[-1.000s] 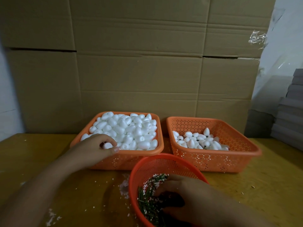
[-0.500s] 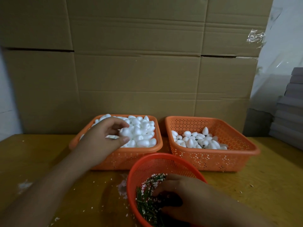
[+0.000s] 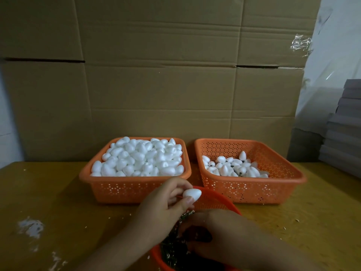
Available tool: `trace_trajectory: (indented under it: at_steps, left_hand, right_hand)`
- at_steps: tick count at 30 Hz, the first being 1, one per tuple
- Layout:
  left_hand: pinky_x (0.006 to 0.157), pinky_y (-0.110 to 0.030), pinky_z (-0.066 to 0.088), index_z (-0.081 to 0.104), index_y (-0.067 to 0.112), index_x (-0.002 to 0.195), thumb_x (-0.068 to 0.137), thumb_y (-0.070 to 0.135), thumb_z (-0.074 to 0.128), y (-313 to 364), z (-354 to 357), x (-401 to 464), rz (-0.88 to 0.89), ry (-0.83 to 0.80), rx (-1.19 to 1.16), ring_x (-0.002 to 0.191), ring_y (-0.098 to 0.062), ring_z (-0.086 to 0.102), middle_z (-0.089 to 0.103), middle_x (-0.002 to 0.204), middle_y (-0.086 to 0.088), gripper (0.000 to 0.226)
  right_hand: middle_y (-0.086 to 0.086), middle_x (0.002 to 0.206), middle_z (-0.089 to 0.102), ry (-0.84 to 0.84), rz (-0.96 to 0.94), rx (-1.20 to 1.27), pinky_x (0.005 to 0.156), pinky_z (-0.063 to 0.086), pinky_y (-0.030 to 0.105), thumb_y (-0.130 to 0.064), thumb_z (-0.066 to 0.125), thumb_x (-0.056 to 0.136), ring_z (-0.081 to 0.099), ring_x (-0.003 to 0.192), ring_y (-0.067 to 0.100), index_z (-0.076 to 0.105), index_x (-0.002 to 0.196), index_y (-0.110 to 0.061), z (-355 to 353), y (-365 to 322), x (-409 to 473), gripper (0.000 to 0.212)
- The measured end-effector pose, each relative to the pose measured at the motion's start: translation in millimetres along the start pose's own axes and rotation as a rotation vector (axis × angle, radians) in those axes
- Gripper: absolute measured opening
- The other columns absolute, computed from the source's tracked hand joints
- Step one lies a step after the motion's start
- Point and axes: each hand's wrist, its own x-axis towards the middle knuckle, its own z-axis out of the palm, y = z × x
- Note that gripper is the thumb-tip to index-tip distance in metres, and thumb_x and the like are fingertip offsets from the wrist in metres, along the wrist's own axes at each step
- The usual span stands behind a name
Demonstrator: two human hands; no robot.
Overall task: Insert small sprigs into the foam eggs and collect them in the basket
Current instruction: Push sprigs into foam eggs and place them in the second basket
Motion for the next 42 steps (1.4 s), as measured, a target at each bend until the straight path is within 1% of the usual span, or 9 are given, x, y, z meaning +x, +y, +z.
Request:
trace_trajectory:
  at_steps: [8,13,18,24,29,34,36,39,42]
  left_hand:
    - [0.093,-0.04,0.055,0.063,0.046,0.108,0.094,0.019,0.063,-7.1,-0.3,-1.7,-0.049,0.051,0.017,0.105,-0.006,0.066,0.068,0.11,0.02,0.03]
    - [0.091,-0.032,0.055,0.061,0.048,0.101,0.089,0.027,0.069,-6.1,0.5,-0.4,-0.05,0.069,0.009,0.105,0.0,0.065,0.069,0.107,0.023,0.025]
    - [0.076,-0.006,0.046,0.061,0.049,0.096,0.087,0.033,0.072,-6.6,2.1,-1.0,-0.01,0.081,0.024,0.096,0.01,0.064,0.069,0.099,0.027,0.022]
    - [0.074,-0.012,0.049,0.062,0.052,0.096,0.073,0.046,0.069,-8.4,3.9,0.8,0.015,0.118,0.08,0.096,0.008,0.063,0.068,0.097,0.027,0.024]
    - [0.074,-0.008,0.044,0.062,0.052,0.096,0.081,0.031,0.076,-8.7,2.2,0.0,0.015,0.168,0.129,0.1,0.009,0.057,0.063,0.101,0.028,0.028]
    - [0.086,-0.043,0.055,0.066,0.045,0.095,0.086,0.019,0.073,-9.3,1.1,0.9,-0.032,0.16,-0.002,0.1,-0.011,0.065,0.07,0.101,0.014,0.028]
    - [0.087,-0.048,0.055,0.066,0.045,0.095,0.087,0.018,0.072,-7.8,0.9,0.9,-0.036,0.156,-0.014,0.101,-0.011,0.065,0.07,0.101,0.014,0.029]
    - [0.086,-0.046,0.055,0.066,0.045,0.097,0.087,0.016,0.072,-8.3,0.4,0.9,-0.042,0.154,-0.034,0.099,-0.01,0.066,0.07,0.101,0.016,0.031]
    - [0.081,-0.029,0.053,0.065,0.047,0.098,0.085,0.019,0.074,-8.0,0.2,1.1,-0.036,0.14,-0.029,0.1,-0.006,0.065,0.07,0.101,0.018,0.032]
  right_hand:
    - [-0.017,0.094,0.066,0.305,0.14,0.069,0.075,0.048,0.023,-0.036,0.055,0.088,0.059,0.089,0.001,0.062,0.105,-0.036,3.8,-2.7,-1.4,0.019]
    - [-0.019,0.081,0.066,0.497,0.202,0.216,0.063,0.05,0.025,-0.036,0.058,0.088,0.062,0.072,0.003,0.057,0.102,-0.041,5.1,-2.7,-2.5,0.015]
    - [-0.022,0.088,0.067,0.524,0.164,0.28,0.07,0.053,0.032,-0.028,0.06,0.089,0.065,0.078,0.005,0.06,0.106,-0.042,2.1,-3.5,-3.5,0.022]
    - [-0.018,0.093,0.066,0.46,0.076,0.228,0.072,0.051,0.027,-0.022,0.06,0.092,0.063,0.084,0.006,0.061,0.12,-0.043,1.7,-3.5,-3.2,0.036]
    - [-0.019,0.084,0.064,0.501,0.105,0.268,0.061,0.049,0.023,-0.034,0.054,0.09,0.063,0.072,0.005,0.052,0.114,-0.047,2.3,-3.4,-4.1,0.027]
    - [-0.021,0.086,0.065,0.512,0.189,0.232,0.068,0.05,0.028,-0.03,0.059,0.089,0.062,0.076,0.003,0.056,0.101,-0.039,6.1,0.1,-3.6,0.015]
    - [-0.019,0.085,0.066,0.507,0.186,0.243,0.069,0.051,0.029,-0.028,0.059,0.09,0.063,0.076,0.004,0.058,0.103,-0.039,5.5,-0.8,-3.3,0.017]
    - [-0.018,0.083,0.066,0.515,0.177,0.255,0.067,0.05,0.027,-0.028,0.058,0.09,0.062,0.073,0.005,0.059,0.106,-0.041,4.7,-1.4,-3.4,0.021]
    - [-0.015,0.082,0.066,0.519,0.144,0.273,0.068,0.052,0.032,-0.025,0.058,0.09,0.063,0.074,0.008,0.059,0.112,-0.042,3.8,-2.1,-3.8,0.028]
